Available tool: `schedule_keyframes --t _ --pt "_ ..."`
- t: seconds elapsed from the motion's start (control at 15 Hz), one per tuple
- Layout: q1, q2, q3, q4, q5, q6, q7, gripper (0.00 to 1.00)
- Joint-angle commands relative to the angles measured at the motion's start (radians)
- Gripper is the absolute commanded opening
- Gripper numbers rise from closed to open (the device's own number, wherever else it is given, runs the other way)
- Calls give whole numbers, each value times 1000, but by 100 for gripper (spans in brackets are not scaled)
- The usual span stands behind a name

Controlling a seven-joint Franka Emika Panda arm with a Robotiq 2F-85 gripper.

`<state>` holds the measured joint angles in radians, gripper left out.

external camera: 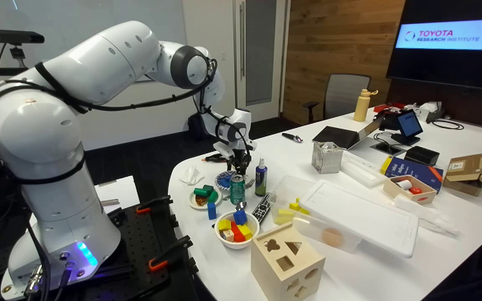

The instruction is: Move the first left bowl to the right

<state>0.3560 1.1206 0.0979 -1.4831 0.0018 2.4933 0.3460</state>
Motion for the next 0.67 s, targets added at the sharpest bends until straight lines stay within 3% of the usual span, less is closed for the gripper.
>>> schedule_keyframes --t 0.0,0.6 --pt "-21 -31 29 -30 35 16 -46 100" --pt "124 -233 -129 -144 -42 -111 162 100"
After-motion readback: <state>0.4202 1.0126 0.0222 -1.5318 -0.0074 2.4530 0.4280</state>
